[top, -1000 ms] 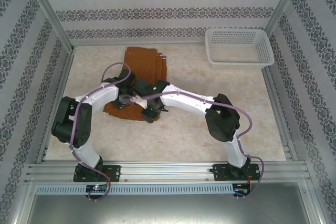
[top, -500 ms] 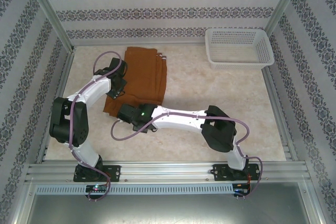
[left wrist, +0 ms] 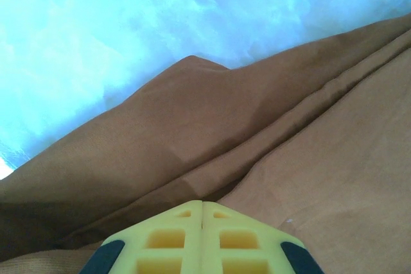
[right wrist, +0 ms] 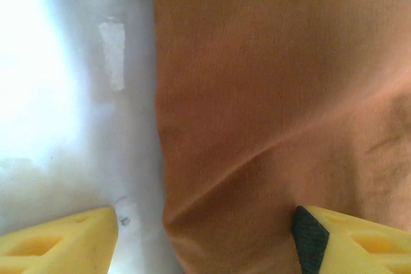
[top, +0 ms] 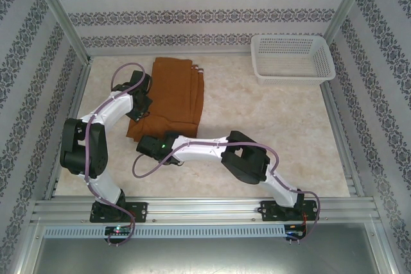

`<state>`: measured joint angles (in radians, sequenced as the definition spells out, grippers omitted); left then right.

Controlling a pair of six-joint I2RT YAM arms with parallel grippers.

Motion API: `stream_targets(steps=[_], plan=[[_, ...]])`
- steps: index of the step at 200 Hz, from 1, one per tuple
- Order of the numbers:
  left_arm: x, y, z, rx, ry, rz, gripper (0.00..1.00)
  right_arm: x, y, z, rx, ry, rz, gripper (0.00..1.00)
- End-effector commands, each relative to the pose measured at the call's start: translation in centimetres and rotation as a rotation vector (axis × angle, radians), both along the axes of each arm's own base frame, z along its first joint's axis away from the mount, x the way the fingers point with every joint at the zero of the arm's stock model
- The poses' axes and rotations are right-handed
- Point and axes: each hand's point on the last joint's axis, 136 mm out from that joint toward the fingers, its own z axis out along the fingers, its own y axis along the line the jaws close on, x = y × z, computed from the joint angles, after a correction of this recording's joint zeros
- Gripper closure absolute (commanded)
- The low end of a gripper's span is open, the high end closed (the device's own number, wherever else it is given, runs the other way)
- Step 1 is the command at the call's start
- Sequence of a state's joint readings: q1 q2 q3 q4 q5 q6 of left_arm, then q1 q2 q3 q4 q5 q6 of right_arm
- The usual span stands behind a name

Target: Roll up the long pants

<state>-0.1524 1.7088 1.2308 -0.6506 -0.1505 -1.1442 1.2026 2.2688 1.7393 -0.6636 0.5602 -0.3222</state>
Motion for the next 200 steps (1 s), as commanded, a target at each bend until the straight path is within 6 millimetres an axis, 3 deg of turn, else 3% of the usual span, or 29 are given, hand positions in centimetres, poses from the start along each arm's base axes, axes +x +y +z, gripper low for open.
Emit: stream_targets(steps=[1,25,40,55,72,98,144,200], plan=[[-0.3,0.7,-0.1,0.011,0.038,-0.012,1.0,1.4,1.9,0.1,0.001,-0.098,0.032,0.27],[-0.4,0.8,-0.4,0.006,0.045,-0.013,1.0,2.6,2.5,-0.3,0.001,-0.134,0.049,0.32],[-0.4,0.9,-0.6,0.001,0.047,-0.011,1.0,3.2,3.0,-0.2,0.021,-0.126,0.053,0.41],[-0.5,0.9,-0.7,-0.002,0.051,-0.014,1.0,3.5,3.1,-0.3,0.033,-0.092,0.052,0.62],[-0.6,1.2,-0.5,-0.002,0.051,-0.013,1.0,3.9,2.5,-0.6,0.027,-0.058,0.041,1.0],[-0.8,1.9,0.1,-0.006,0.038,-0.006,1.0,3.1,1.5,0.0,0.049,0.043,0.026,1.0],[-1.0,2.1,1.0,-0.018,0.028,-0.024,1.0,1.1,-0.2,4.0,0.156,0.307,-0.052,1.0],[-1.1,2.6,2.1,-0.023,0.002,-0.008,1.0,-1.3,-0.8,8.9,0.258,0.551,-0.094,1.0]])
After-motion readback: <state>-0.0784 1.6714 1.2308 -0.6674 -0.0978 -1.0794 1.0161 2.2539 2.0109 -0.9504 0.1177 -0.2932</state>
